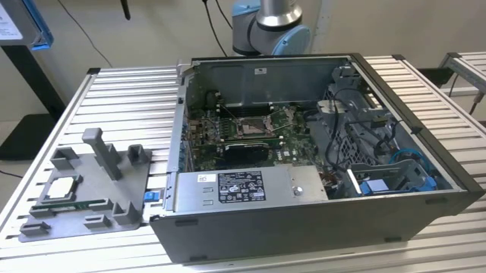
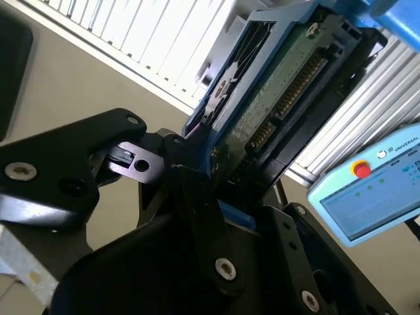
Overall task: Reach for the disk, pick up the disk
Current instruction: 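Pick up the disk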
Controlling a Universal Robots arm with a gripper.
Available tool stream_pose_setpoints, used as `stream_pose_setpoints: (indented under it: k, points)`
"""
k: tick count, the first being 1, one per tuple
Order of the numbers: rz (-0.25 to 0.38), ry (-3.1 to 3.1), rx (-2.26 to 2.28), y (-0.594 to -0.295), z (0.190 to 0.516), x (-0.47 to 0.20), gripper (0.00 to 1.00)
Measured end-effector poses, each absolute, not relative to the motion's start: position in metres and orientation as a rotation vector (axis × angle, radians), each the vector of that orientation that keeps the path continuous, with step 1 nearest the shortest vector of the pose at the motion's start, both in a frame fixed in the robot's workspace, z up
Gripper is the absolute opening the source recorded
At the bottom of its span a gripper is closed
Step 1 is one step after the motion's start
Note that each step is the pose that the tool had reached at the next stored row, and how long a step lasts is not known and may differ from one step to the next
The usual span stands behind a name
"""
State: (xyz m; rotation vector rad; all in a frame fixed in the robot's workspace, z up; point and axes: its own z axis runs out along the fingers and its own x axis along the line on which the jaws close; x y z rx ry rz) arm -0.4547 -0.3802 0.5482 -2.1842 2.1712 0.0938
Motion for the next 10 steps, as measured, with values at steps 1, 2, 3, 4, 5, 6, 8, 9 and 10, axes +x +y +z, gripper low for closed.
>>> stream_pose_setpoints:
  k: [1,2,3,4,5,6,8,9,10]
  points:
    - [0.094,2.171,-2.184,-0.3802,0.5482,-0.4543,0.0]
    - [0.094,2.171,-2.184,-0.3801,0.5483,-0.4536,0.0]
    - [0.094,2.171,-2.184,-0.3801,0.5483,-0.4528,0.0]
    - [0.094,2.171,-2.184,-0.3801,0.5483,-0.4519,0.0]
    - [0.094,2.171,-2.184,-0.3801,0.5483,-0.451,0.0]
    - [0.094,2.171,-2.184,-0.3801,0.5483,-0.4497,0.0]
    - [0.094,2.171,-2.184,-0.3801,0.5483,-0.447,0.0]
    - [0.094,2.171,-2.184,-0.3801,0.5483,-0.4458,0.0]
    - [0.094,2.171,-2.184,-0.3801,0.5483,-0.4443,0.0]
